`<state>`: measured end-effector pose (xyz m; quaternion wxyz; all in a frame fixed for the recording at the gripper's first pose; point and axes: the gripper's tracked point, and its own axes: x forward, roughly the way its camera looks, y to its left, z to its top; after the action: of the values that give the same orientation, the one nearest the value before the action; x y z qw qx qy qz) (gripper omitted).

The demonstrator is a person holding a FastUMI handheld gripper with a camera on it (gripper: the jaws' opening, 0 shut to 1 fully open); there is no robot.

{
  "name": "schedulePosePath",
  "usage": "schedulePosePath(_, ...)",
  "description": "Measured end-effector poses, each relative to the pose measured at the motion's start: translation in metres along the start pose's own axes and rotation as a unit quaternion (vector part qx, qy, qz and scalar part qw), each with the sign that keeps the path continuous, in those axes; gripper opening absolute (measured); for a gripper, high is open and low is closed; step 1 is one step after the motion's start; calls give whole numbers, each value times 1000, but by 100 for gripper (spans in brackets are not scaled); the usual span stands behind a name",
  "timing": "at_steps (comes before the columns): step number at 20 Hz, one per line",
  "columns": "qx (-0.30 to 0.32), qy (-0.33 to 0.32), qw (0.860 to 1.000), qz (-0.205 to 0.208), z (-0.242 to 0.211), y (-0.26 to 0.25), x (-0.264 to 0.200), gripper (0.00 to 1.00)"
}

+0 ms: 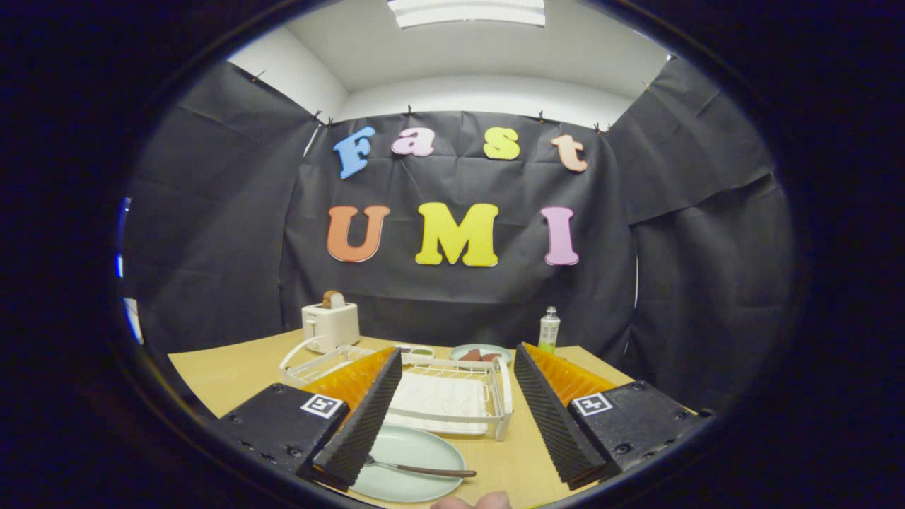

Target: Take the plate from the dish rack, then take the spoon from the basket and place it into the plate.

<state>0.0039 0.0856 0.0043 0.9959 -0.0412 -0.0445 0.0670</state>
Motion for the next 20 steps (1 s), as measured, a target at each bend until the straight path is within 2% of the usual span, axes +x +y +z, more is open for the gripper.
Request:
schedulePosePath(6,-3,-27,999,-26,-4,4,-35,100)
schedulePosePath(12,34,-13,999,-6,-25,15,-49,100)
schedulePosePath(20,29,-12,999,-10,-29,12,-52,100)
